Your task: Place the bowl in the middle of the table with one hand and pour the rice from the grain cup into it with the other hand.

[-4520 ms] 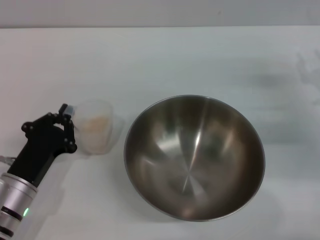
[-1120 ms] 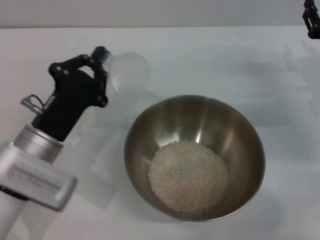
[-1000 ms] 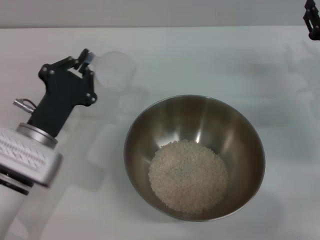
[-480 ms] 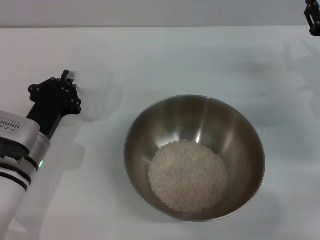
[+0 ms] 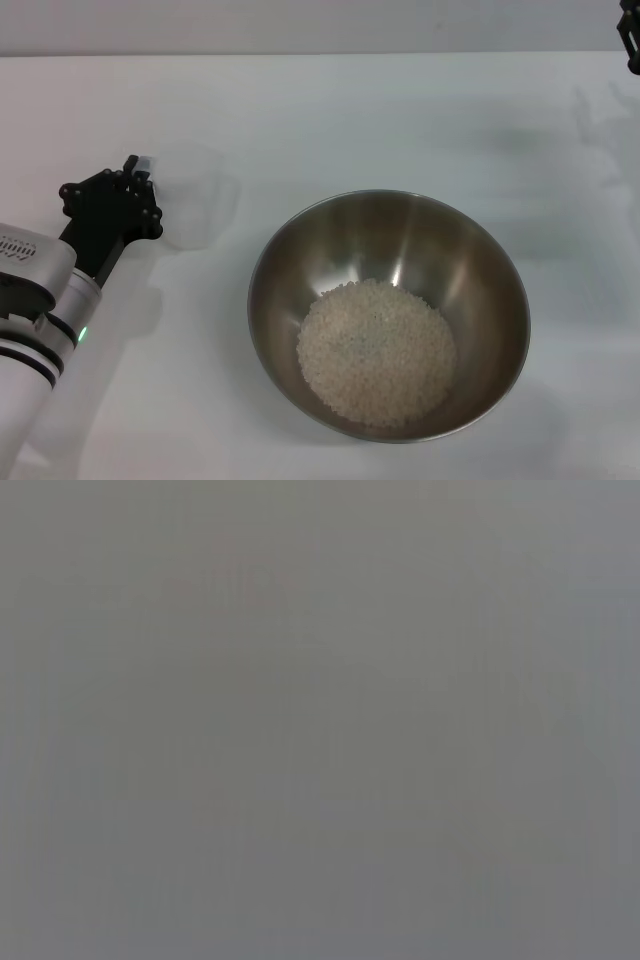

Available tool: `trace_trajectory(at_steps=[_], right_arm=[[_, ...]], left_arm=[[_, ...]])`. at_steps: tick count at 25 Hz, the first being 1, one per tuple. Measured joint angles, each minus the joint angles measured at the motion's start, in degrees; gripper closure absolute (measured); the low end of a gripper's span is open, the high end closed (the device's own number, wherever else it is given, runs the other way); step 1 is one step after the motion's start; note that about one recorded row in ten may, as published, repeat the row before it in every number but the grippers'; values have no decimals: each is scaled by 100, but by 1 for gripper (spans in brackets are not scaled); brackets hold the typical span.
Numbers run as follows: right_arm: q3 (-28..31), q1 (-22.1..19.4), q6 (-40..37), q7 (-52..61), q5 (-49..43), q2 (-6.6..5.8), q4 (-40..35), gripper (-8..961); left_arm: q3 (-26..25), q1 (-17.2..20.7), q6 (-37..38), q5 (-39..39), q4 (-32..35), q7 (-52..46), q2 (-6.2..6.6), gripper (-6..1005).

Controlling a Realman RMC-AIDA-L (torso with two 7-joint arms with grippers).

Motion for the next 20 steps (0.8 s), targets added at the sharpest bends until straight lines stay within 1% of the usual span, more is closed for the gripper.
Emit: trace_trajectory(at_steps=[7, 12, 15, 18, 20], right_arm=[[0, -30, -3, 1, 0, -8, 0, 474], [0, -17, 0, 2, 0, -7, -2, 475], [0, 13, 24, 2, 0, -9, -2, 475], [0, 38, 38, 2, -1, -11, -2, 475], [0, 41, 41, 2, -1, -12, -2, 475]], left_arm=[[41, 77, -16, 6, -11, -146, 0, 854], [64, 209, 60, 33, 14, -296, 9, 637], [89, 236, 71, 38, 14, -297, 14, 637], [221, 464, 383, 46, 23, -299, 24, 637], [256, 513, 488, 46, 31, -300, 25, 637]])
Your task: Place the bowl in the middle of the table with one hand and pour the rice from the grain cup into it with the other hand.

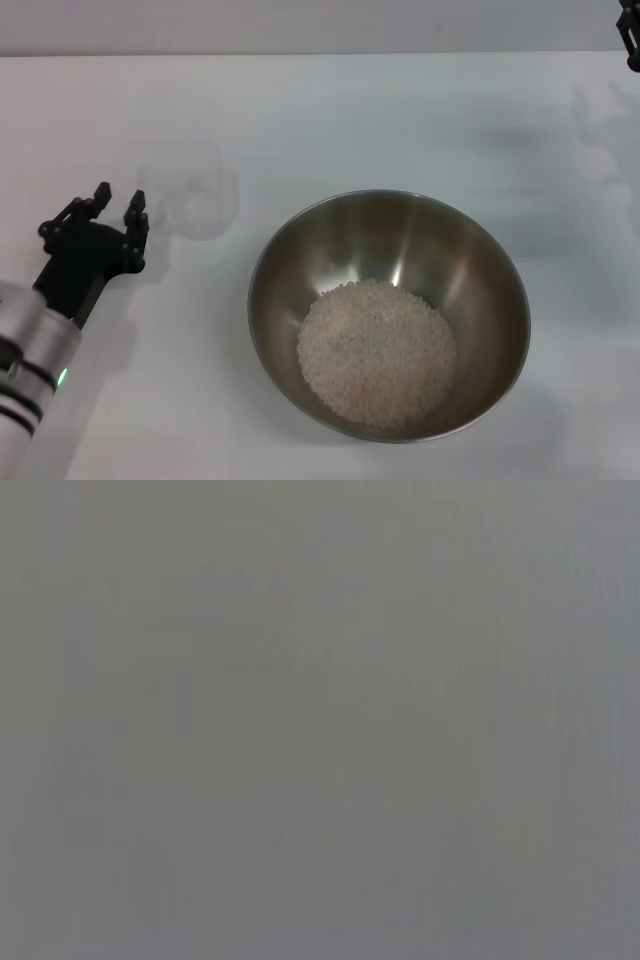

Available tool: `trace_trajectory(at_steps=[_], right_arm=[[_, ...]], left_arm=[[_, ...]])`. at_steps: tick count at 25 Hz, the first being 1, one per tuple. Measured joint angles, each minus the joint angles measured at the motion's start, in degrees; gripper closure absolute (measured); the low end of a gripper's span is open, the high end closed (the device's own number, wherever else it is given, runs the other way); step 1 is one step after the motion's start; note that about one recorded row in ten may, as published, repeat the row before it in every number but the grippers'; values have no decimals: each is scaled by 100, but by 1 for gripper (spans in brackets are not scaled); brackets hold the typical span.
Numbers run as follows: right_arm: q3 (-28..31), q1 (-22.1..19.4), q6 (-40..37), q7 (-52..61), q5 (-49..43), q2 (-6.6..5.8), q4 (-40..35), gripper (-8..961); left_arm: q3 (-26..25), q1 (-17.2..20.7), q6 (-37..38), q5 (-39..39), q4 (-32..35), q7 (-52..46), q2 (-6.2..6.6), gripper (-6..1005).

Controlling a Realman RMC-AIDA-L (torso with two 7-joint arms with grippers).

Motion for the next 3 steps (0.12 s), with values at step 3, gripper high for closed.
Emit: trace_trajectory(at_steps=[3], right_arm=[[-15, 6, -7, 0, 0, 12, 5, 475]], left_arm=[[202, 173, 451, 0, 73, -1, 1, 637]])
